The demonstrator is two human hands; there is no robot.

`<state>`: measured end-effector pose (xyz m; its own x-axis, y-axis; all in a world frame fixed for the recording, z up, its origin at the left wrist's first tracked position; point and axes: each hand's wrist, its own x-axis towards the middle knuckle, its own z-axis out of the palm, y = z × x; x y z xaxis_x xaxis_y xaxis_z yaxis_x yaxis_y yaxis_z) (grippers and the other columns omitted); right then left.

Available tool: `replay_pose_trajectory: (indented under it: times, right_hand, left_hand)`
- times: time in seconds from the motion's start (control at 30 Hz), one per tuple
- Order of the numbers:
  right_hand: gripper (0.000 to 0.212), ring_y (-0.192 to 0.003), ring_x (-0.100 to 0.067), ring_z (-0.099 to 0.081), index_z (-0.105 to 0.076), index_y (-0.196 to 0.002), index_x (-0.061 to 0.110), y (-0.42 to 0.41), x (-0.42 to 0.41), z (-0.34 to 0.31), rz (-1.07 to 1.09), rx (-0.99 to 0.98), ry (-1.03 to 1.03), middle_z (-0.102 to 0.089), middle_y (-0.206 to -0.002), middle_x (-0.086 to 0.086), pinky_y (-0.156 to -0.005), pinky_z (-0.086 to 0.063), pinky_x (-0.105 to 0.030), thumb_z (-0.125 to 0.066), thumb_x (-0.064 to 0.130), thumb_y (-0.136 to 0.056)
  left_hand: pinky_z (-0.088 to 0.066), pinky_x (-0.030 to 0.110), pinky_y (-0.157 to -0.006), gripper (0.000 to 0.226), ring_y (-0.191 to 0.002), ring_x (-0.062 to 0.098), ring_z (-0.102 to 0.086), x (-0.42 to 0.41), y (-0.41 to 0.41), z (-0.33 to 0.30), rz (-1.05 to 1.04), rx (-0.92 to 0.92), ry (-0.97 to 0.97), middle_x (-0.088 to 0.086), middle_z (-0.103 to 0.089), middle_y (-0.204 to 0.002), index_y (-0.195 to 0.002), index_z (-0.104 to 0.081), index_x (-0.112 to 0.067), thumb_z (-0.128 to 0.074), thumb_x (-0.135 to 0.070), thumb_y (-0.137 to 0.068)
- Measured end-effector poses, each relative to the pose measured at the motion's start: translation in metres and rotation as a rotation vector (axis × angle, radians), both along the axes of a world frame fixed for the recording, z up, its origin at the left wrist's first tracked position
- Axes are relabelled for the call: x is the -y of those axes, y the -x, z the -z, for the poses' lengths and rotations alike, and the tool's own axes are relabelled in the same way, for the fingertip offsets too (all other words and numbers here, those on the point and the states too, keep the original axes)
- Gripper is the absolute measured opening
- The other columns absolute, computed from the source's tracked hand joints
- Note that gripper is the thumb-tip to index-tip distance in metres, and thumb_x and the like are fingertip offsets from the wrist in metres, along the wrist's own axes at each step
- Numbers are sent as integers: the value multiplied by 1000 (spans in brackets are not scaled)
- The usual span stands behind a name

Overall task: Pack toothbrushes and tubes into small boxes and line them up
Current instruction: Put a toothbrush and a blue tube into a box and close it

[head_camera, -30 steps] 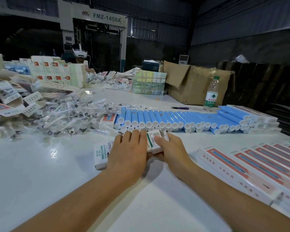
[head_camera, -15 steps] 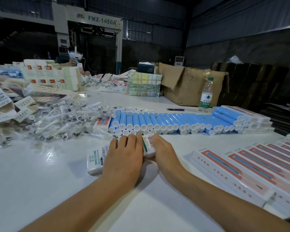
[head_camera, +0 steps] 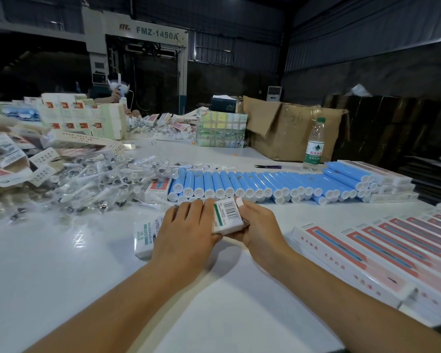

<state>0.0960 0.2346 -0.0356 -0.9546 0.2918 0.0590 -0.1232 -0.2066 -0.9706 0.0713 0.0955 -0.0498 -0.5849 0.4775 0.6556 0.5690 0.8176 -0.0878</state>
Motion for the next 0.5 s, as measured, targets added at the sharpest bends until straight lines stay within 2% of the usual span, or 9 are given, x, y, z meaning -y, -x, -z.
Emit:
replay_pose_trajectory:
  times: [0.1,0.2,0.27,0.37,0.43,0.5]
  right_hand:
    - [28,-85,-21,-71,-65,-105,14,-1,0,0,-15,-9,-25,-73,-95,-9,-73,-60,-39,-39,6,-99]
    - [27,-84,-16,-70,-62,-108,21,-1,2,2,8,-21,-42,-72,-97,-5,-66,-59,-30,-38,10,-101]
    - [27,-80,-14,-70,-60,-113,22,-2,5,2,1,-39,16,-73,-90,-1,-62,-58,-27,-38,12,-101]
    - [32,-74,-12,-71,-53,-128,17,-2,7,2,-49,-48,163,-75,-82,0,-60,-57,-27,-36,16,-101]
    - [43,-82,-14,-69,-39,-143,19,-2,6,4,-75,-36,87,-72,-93,-1,-66,-57,-28,-34,15,-101]
    - [49,-88,-12,-66,-28,-149,21,-2,5,6,-77,-25,-71,-67,-101,3,-70,-57,-25,-33,12,-101]
  left_hand:
    - [-52,43,-71,70,-84,31,-64,0,2,2,2,-15,31,14,-66,-97,-116,-62,3,-85,-37,-63]
    - [-41,41,-91,70,-109,28,-53,-2,1,4,-26,49,71,11,-55,-122,-138,-42,-4,-61,-46,-86]
    - [-36,39,-97,70,-117,27,-46,-3,3,6,-36,49,57,8,-48,-131,-145,-32,-8,-50,-49,-91]
    - [-36,40,-97,68,-117,28,-45,-3,5,6,-55,56,52,9,-47,-132,-145,-30,-8,-47,-47,-92]
    - [-33,40,-99,67,-120,28,-41,-1,8,6,-54,64,66,8,-43,-135,-147,-25,-10,-41,-48,-94]
    - [-35,39,-97,67,-118,28,-43,1,9,6,-55,60,54,9,-45,-134,-146,-28,-9,-42,-49,-94]
